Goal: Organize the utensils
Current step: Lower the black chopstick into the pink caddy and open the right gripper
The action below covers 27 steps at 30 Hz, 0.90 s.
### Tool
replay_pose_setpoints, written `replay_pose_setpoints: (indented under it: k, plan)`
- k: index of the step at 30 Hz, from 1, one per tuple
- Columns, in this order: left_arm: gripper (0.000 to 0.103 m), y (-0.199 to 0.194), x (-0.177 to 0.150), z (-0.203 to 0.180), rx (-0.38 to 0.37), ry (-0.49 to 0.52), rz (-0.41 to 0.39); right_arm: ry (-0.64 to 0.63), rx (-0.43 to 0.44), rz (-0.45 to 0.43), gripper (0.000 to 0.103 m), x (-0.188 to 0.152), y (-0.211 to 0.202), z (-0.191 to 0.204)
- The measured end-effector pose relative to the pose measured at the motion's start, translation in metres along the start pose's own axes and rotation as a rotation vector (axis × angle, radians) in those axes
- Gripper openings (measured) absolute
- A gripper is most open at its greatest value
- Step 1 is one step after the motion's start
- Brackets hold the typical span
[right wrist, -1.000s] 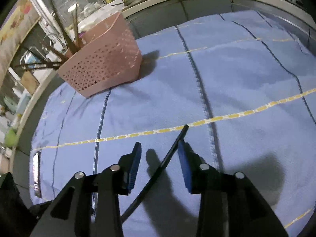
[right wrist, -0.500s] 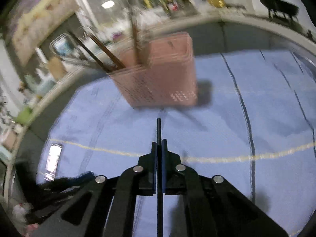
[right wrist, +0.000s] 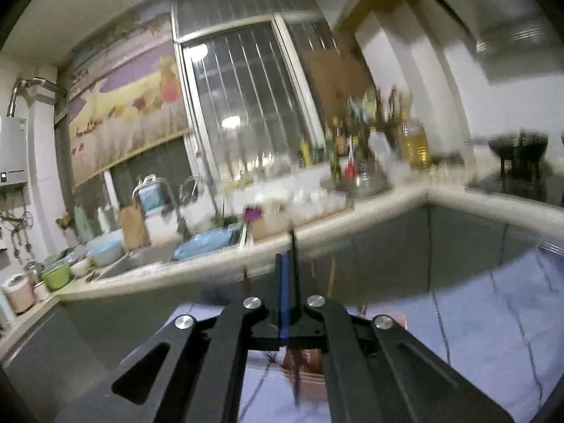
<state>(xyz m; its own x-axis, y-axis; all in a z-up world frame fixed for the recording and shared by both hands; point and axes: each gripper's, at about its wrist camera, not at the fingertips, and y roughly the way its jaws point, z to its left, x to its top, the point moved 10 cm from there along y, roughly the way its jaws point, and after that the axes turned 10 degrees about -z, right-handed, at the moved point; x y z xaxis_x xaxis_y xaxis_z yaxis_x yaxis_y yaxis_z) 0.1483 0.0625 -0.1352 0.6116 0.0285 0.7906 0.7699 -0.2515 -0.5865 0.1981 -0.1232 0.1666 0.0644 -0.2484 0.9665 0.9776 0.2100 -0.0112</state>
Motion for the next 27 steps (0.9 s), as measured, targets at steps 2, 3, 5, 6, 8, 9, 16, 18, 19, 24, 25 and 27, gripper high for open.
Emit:
replay_pose_setpoints:
  k: [2,3,5,6,8,9,16,18,19,24,25,27]
  plan:
    - [0.014,0.0,0.0,0.001,-0.013,-0.014,0.0,-0.026,-0.016,-0.032,0.0,0.013,0.014,0.004]
    - [0.014,0.0,0.0,0.001,-0.018,-0.02,0.0,-0.039,-0.028,-0.04,0.0,0.015,0.019,0.002]
    - [0.014,0.001,0.001,0.001,-0.019,-0.019,0.0,-0.045,-0.027,-0.02,0.0,0.013,0.031,0.002]
    - [0.014,0.001,0.001,0.001,-0.02,-0.018,0.001,-0.039,-0.015,-0.001,0.0,0.01,0.032,0.002]
    - [0.014,0.001,0.001,0.001,-0.031,-0.03,0.003,-0.043,0.034,0.067,0.0,-0.007,0.028,0.007]
    - [0.014,0.001,0.001,0.002,-0.038,-0.037,0.005,-0.048,0.068,0.1,0.0,-0.016,0.023,0.014]
    - [0.014,0.002,0.002,0.004,-0.046,-0.044,0.006,-0.139,0.177,0.653,0.002,-0.192,-0.022,0.016]
    - [0.014,0.001,0.001,0.003,-0.042,-0.036,0.005,-0.083,0.128,0.776,0.003,-0.231,-0.029,-0.002]
    - [0.014,0.001,0.001,0.003,-0.041,-0.033,0.005,-0.05,0.086,0.839,0.003,-0.249,-0.032,-0.016]
    - [0.015,0.001,0.0,0.001,-0.04,-0.027,0.004,-0.095,-0.018,0.861,0.013,-0.261,-0.03,-0.045]
    - [0.015,0.0,0.0,0.001,-0.041,-0.029,0.004,-0.094,-0.018,0.856,0.017,-0.26,-0.031,-0.045]
    - [0.016,0.0,0.0,0.0,-0.046,-0.031,0.003,-0.083,-0.032,0.869,0.044,-0.26,-0.033,-0.048]
